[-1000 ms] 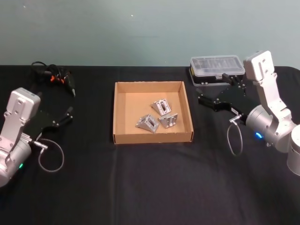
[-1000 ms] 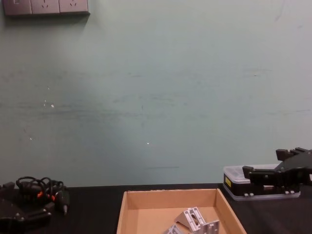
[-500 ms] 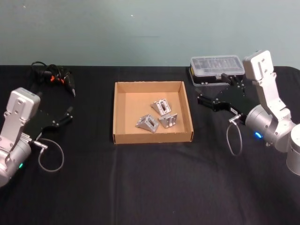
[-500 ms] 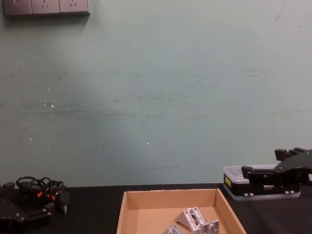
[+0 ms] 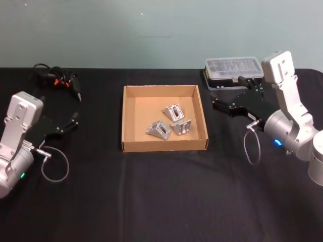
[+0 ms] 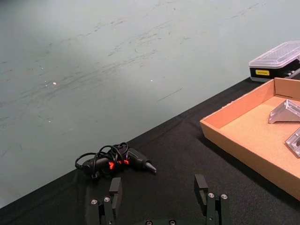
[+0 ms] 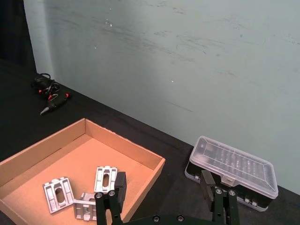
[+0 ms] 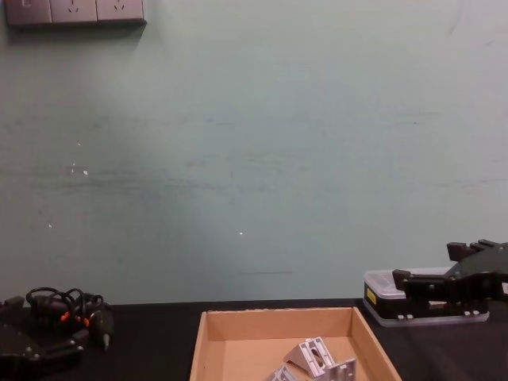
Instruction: Use one hand to pick up the angle iron from the table and place it into the box.
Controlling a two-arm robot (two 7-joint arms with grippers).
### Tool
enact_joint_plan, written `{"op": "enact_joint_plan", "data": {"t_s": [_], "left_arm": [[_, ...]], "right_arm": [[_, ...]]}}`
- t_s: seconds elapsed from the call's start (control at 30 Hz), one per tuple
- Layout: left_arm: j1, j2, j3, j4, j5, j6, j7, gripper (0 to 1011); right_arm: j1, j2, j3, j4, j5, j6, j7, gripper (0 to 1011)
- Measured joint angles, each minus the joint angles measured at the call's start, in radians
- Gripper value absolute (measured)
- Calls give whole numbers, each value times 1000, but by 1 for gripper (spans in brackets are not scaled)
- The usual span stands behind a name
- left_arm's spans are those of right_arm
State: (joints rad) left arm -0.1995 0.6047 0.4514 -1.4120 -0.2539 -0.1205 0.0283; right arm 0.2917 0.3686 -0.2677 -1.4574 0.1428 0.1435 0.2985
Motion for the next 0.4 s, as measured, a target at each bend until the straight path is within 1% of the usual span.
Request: {"op": "enact_joint_plan", "data": {"t_s": [0.4], "left_arm": [[0,0,0,0,0,0,0,1011]], "right_arm": [[0,0,0,0,0,0,0,1004]]}}
